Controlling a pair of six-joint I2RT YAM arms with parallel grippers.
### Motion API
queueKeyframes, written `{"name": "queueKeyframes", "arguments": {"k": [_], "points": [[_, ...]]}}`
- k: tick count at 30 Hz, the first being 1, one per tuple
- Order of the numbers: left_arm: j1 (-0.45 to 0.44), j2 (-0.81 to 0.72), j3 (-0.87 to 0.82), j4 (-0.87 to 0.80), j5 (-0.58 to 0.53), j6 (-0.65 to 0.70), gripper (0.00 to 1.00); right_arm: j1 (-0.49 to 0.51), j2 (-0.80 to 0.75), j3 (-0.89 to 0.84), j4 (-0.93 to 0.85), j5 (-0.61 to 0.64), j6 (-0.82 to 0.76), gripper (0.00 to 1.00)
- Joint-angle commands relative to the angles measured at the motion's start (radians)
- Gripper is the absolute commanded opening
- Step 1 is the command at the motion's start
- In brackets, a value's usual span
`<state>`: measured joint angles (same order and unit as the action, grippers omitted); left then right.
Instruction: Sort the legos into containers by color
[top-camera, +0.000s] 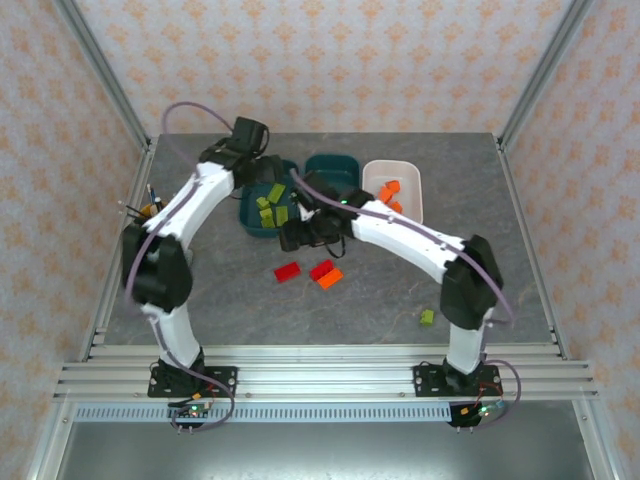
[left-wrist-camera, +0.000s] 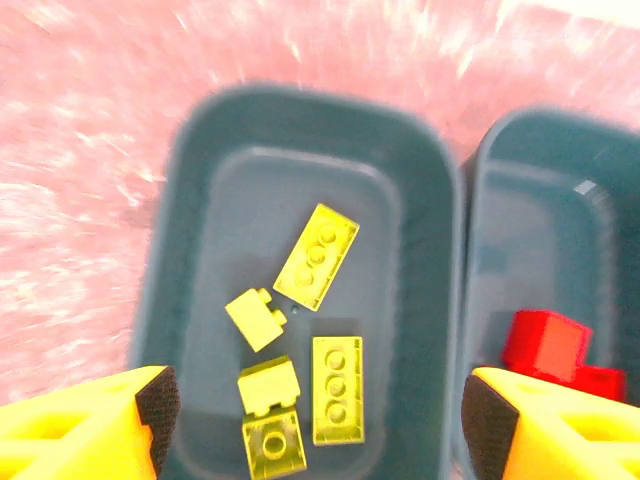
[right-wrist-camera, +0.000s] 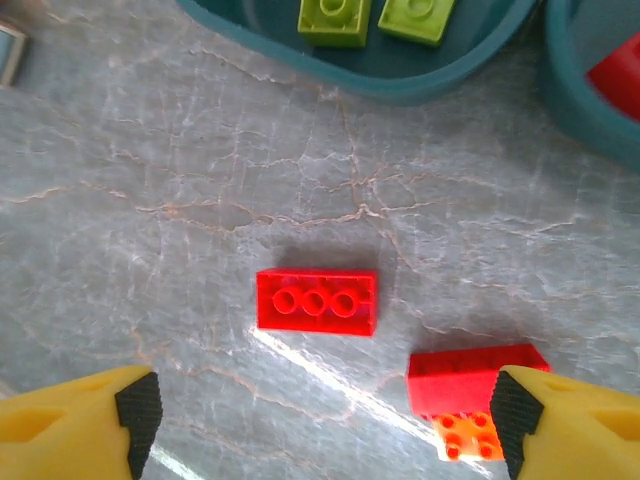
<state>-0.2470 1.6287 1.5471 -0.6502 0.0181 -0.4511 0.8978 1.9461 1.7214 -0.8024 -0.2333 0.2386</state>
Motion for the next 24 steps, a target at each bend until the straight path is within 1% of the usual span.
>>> {"name": "queueKeyframes", "arguments": {"k": [1, 4, 6, 9, 12, 16, 20, 22, 24], "points": [[0.003, -0.188, -0.190, -0.044, -0.083, -0.159, 0.81, 0.035, 0.075, 0.073, -0.107, 0.118, -0.029, 0.99], [0.002, -0.398, -0.360, -0.081, -0.100, -0.223, 0.81, 0.051, 0.131, 0.100, -0.106, 0.110, -0.006, 0.99], [-0.001, -0.546, -0.466, -0.104, -0.093, -0.264, 0.81, 0.062, 0.173, 0.126, -0.122, 0.122, 0.000, 0.99], [-0.003, -0.747, -0.578, -0.151, -0.072, -0.301, 0.83, 0.082, 0.216, 0.145, -0.125, 0.127, -0.002, 0.99], [-0.002, -0.904, -0.638, -0.224, -0.077, -0.312, 0.86, 0.094, 0.260, 0.170, -0.122, 0.113, 0.002, 0.99], [-0.003, -1.021, -0.677, -0.294, -0.079, -0.304, 0.87, 0.096, 0.315, 0.207, -0.135, 0.114, 0.017, 0.99], [-0.003, -1.050, -0.668, -0.321, -0.053, -0.308, 0.87, 0.096, 0.359, 0.230, -0.145, 0.109, 0.022, 0.99], [-0.002, -1.050, -0.657, -0.328, -0.050, -0.303, 0.87, 0.095, 0.377, 0.239, -0.154, 0.116, 0.031, 0.96], [-0.003, -1.052, -0.651, -0.330, -0.048, -0.296, 0.87, 0.095, 0.391, 0.245, -0.156, 0.122, 0.033, 0.88]]}}
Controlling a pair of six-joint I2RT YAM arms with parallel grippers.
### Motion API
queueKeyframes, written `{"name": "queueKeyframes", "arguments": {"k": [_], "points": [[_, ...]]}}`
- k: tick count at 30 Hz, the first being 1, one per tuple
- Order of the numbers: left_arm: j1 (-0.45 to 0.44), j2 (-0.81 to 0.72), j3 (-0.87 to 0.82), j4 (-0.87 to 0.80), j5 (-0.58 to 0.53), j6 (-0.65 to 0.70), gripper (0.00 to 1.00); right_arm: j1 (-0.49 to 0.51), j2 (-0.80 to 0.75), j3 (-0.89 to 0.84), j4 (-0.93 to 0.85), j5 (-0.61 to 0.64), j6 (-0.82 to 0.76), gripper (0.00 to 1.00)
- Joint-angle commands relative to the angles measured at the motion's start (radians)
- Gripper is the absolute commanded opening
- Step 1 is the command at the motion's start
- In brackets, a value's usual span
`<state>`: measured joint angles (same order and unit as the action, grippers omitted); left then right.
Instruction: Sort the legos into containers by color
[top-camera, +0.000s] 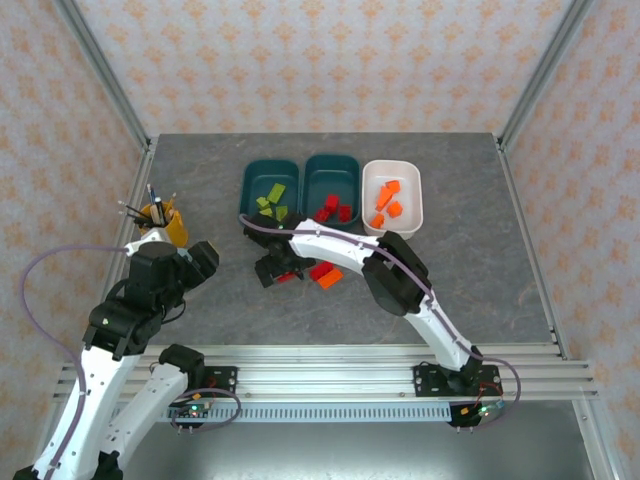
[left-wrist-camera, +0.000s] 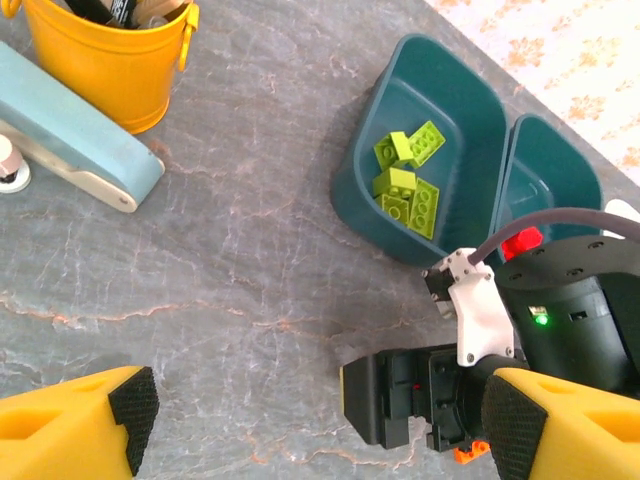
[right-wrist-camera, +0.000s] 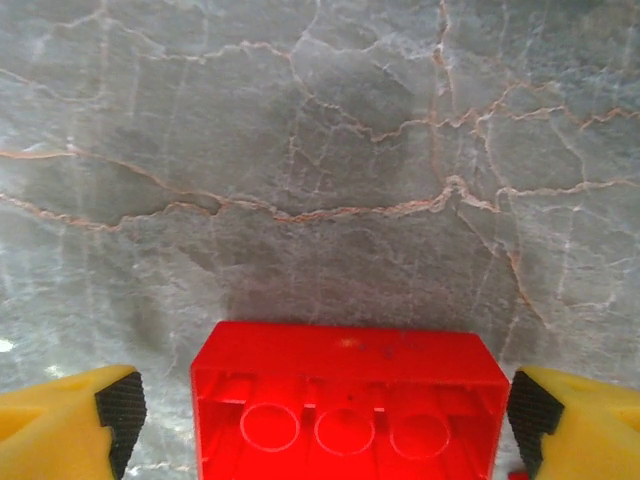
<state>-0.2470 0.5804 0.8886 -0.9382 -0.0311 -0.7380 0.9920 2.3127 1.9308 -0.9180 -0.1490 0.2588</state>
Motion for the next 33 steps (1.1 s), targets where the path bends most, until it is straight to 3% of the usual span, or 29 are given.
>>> {"name": "queueKeyframes", "arguments": {"k": [1, 9, 15, 22, 33], "points": [[-0.003, -0.004, 0.011, -0.043, 0.004, -0.008, 0.87, 0.001, 0.029, 0.037, -0.040, 0.044, 0.016, 0.85], [-0.003, -0.005, 0.006, -0.031, 0.042, 0.000, 0.87, 0.002, 0.028, 0.059, -0.038, 0.065, 0.033, 0.63], [-0.002, 0.030, 0.035, 0.028, 0.104, 0.033, 0.87, -0.009, -0.070, 0.105, -0.068, 0.111, 0.043, 0.62], [-0.006, 0.144, 0.082, 0.150, 0.211, 0.081, 0.88, -0.146, -0.201, 0.115, -0.044, 0.146, 0.079, 0.60], [-0.117, 0.409, 0.198, 0.327, 0.234, 0.116, 0.88, -0.377, -0.017, 0.369, -0.002, 0.094, 0.031, 0.60]]}}
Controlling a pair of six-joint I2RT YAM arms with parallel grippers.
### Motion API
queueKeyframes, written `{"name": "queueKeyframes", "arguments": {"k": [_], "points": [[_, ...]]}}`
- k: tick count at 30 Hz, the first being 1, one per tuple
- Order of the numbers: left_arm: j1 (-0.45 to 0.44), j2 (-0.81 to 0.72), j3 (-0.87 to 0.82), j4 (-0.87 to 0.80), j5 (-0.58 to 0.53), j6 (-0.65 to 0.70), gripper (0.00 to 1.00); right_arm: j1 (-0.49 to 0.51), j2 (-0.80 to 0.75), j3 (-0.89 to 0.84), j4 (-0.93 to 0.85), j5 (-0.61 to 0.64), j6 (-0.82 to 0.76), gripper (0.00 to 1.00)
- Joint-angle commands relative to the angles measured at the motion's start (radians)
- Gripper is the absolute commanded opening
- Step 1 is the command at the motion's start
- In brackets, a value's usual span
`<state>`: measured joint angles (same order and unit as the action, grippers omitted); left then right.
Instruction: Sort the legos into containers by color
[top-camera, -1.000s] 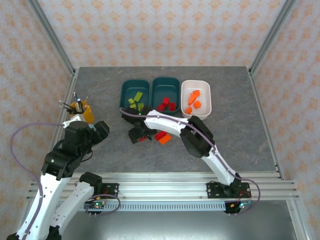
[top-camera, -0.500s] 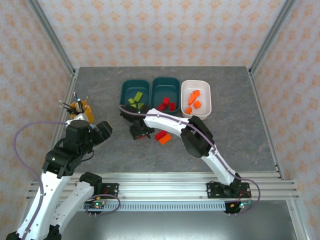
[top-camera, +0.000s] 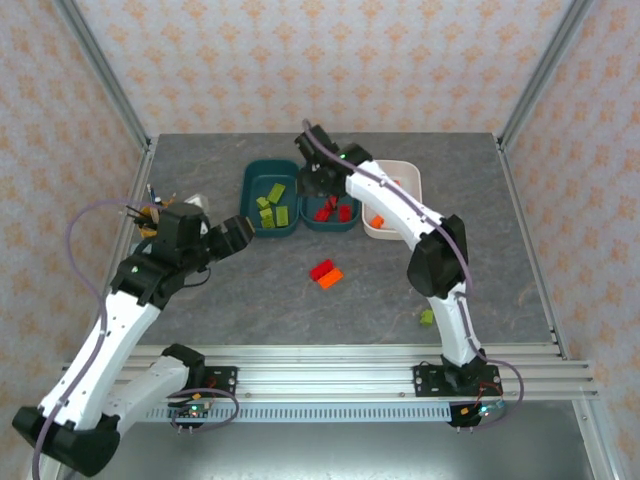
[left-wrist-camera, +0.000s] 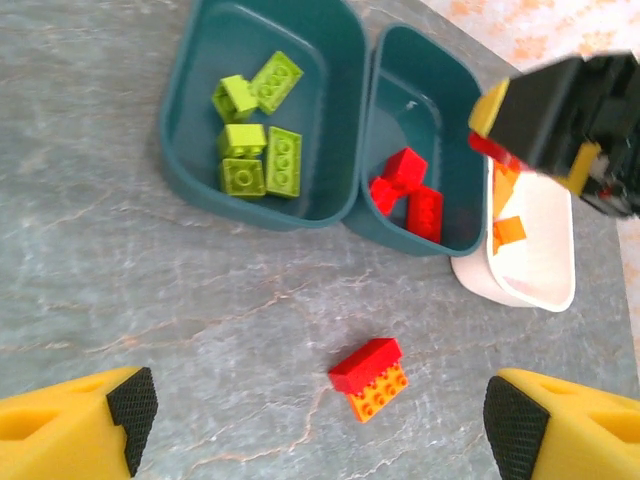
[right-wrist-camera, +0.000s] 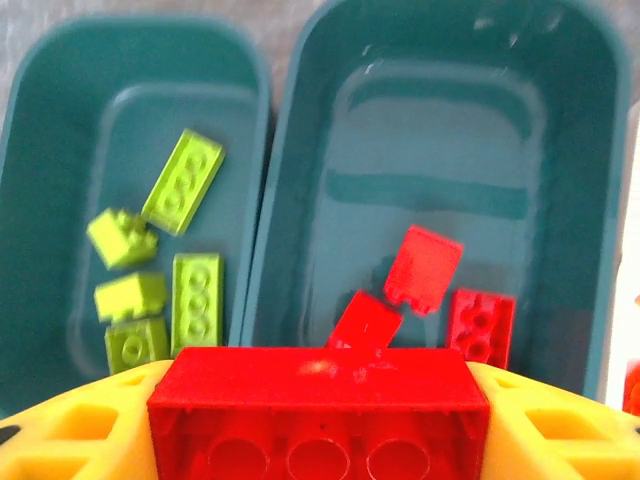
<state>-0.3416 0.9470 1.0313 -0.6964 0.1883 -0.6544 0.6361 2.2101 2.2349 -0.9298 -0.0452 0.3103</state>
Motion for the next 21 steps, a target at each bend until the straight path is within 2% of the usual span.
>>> {"name": "queueKeyframes", "arguments": {"k": [1, 8, 12, 21], "points": [[-0.030, 0.067, 0.068, 0.097, 0.014, 0.036, 0.88, -0.032, 0.114, 0.098, 0.007, -0.018, -0.021, 0.60], [-0.050, 0.197, 0.146, 0.130, 0.028, 0.068, 0.88, -0.089, 0.311, 0.297, 0.010, -0.049, 0.011, 0.60], [-0.054, 0.232, 0.166, 0.135, 0.035, 0.075, 0.88, -0.108, 0.387, 0.353, 0.004, -0.067, 0.045, 0.61], [-0.062, 0.247, 0.153, 0.138, 0.042, 0.082, 0.88, -0.110, 0.420, 0.385, -0.012, -0.080, 0.050, 0.83]]}}
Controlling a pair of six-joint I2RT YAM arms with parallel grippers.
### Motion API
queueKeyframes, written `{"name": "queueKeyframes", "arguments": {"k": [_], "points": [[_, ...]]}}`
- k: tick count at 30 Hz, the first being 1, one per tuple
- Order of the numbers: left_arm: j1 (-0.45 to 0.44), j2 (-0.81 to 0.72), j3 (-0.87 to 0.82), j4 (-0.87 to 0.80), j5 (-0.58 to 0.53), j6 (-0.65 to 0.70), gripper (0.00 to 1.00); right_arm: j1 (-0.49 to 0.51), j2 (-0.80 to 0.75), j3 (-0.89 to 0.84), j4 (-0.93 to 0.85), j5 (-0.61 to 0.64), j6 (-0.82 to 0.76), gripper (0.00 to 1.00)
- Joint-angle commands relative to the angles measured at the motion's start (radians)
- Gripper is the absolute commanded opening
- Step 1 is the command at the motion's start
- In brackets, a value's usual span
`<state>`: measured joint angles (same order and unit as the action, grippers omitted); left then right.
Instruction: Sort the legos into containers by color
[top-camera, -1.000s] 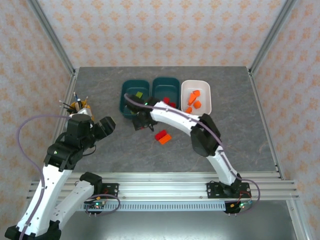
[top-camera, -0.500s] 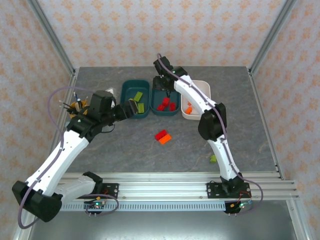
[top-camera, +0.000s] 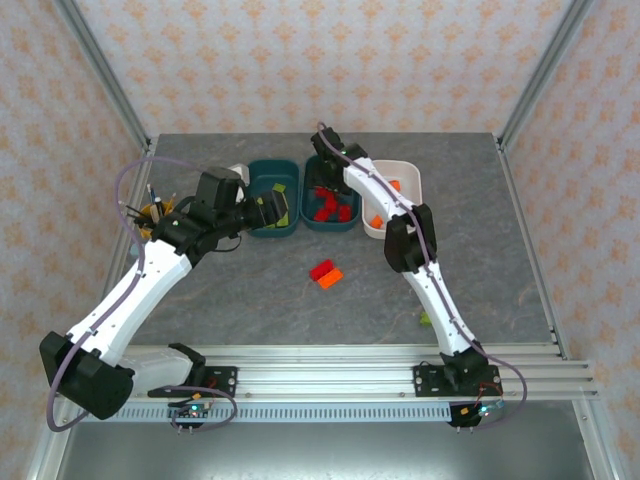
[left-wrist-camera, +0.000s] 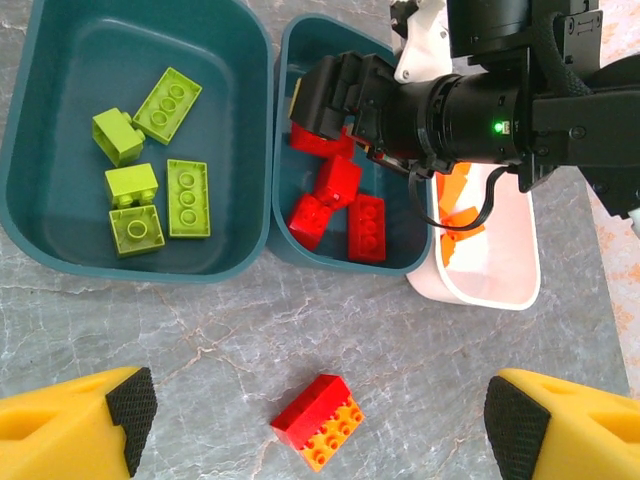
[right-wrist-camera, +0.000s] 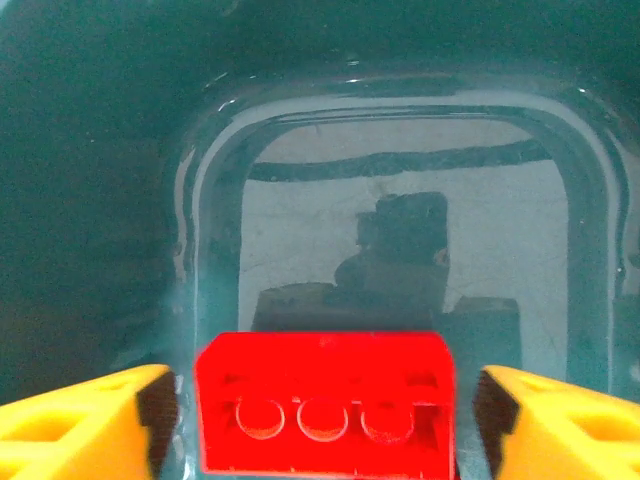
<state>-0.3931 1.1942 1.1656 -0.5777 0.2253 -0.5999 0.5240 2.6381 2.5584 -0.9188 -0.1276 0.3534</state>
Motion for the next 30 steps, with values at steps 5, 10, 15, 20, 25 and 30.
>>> {"name": "queueKeyframes", "arguments": {"k": [5, 10, 15, 20, 25, 30], "points": [[-0.016, 0.004, 0.016, 0.016, 0.008, 0.041, 0.88, 0.004, -0.076, 0.074, -0.034, -0.001, 0.004, 0.84], [-0.042, 0.010, 0.021, 0.012, 0.000, 0.060, 0.88, 0.009, -0.237, -0.014, -0.033, 0.020, -0.004, 0.79], [-0.098, 0.033, 0.037, 0.002, -0.013, 0.113, 0.88, 0.010, -0.473, -0.268, 0.021, 0.063, 0.016, 0.72], [-0.195, 0.084, 0.061, 0.006, -0.034, 0.111, 0.87, 0.010, -0.742, -0.592, 0.042, 0.122, 0.085, 0.66], [-0.356, 0.185, 0.080, 0.045, -0.072, 0.041, 0.86, 0.010, -1.054, -0.955, 0.005, 0.179, 0.201, 0.63], [-0.508, 0.322, 0.122, 0.096, -0.101, -0.021, 0.85, 0.011, -1.353, -1.208, -0.126, 0.206, 0.349, 0.62]]}}
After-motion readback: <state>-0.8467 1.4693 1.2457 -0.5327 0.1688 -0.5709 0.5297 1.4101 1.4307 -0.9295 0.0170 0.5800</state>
